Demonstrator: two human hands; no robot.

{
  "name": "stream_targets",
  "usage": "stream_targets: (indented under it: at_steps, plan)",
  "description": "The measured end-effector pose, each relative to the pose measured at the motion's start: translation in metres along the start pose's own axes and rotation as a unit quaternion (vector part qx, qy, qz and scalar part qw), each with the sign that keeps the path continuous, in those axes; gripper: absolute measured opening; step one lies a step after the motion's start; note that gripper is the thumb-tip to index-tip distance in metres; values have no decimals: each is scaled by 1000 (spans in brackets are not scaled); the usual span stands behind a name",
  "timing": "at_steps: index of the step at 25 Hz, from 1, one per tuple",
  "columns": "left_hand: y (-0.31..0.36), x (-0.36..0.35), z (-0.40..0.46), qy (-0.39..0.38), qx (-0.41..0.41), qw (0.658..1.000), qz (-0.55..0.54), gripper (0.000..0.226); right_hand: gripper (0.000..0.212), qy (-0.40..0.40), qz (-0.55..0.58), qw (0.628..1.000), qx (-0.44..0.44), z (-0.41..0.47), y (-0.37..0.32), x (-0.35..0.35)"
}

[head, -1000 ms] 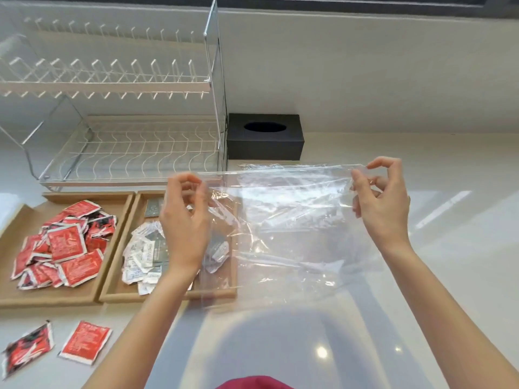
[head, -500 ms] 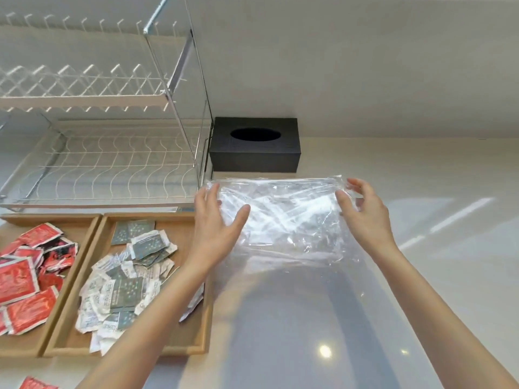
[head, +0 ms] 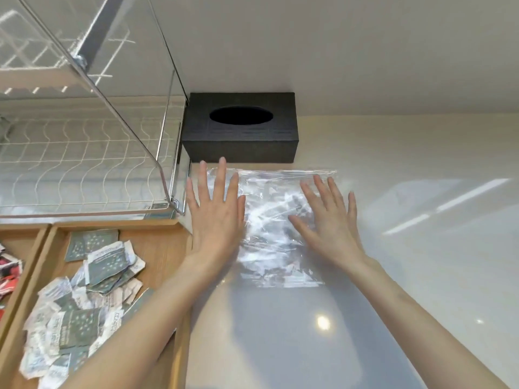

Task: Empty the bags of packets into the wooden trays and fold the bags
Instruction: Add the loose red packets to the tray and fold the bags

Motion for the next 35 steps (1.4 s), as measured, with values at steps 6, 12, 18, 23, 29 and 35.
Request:
stream_targets:
  at_steps: [6,12,18,23,29,35]
  plan:
    - [1,-36,-8,-109,-1,994,-5,57,59,-10,-39,999,-19,-5,8,-25]
    - [7,-46,-9,-109,1,994,1,58,59,2,-60,998,-15,-6,7,-25]
    - [5,-49,-6,-157,-10,987,-22,57,58,-27,-94,995,-29,-7,-1,-27]
    - [-5,-23,-2,-122,5,980,-157,53,57,-42,-77,994,-57,-5,-18,-15]
    - [-14,19,-25,-65,-16,986,-153,51,53,-23,11,999,-45,-24,-59,1]
    - [-52,51,-79,-111,-37,987,-112,54,56,-8,71,997,-20,-79,-111,5]
Point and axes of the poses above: each hand's wrist, its own z-axis towards the middle knuckle, its own x-axis out of the back of the hand, y = z × x, the point moved 6 cm from there along z, towards the middle knuckle, and after that the axes turned 10 degrees about z, right-handed, at the moved point
